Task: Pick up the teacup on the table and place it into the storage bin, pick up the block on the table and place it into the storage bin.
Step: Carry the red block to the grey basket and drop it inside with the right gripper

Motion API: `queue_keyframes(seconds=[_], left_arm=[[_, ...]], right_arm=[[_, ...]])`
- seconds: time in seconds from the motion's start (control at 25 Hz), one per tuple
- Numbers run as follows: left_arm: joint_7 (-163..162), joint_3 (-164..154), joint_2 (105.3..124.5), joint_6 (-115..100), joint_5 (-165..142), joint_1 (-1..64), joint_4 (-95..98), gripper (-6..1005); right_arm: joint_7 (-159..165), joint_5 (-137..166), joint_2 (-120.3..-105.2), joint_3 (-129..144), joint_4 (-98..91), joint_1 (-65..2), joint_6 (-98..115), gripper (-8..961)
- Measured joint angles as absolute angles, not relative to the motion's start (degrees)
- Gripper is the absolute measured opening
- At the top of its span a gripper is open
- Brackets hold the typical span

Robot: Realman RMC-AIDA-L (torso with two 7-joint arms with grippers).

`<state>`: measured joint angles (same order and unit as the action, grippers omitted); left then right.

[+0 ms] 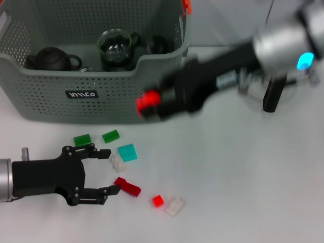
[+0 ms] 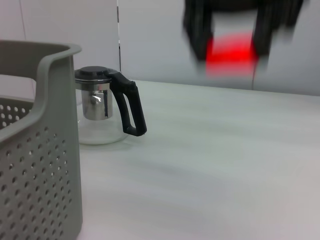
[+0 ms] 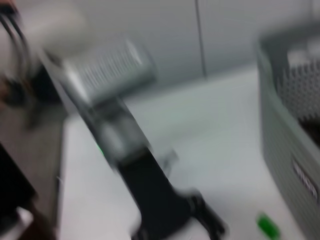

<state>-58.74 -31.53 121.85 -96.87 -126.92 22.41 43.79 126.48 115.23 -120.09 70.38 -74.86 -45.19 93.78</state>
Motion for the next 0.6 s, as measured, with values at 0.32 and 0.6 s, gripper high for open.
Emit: queue_keyframes(seconds=[0.32, 0.6], left_arm=[[-58.6, -31.6, 121.73, -96.8, -126.9, 22.8, 43.9, 844], [-58.8, -31.6, 121.53, -96.8, -126.7, 23.0, 44.0, 844]], right_arm=[[128.0, 116.4, -119.56, 59.4, -65.2, -57.9, 84.0, 433], [126.7, 126.1, -120.1, 67.4, -46.2, -68.8, 57.1, 433]])
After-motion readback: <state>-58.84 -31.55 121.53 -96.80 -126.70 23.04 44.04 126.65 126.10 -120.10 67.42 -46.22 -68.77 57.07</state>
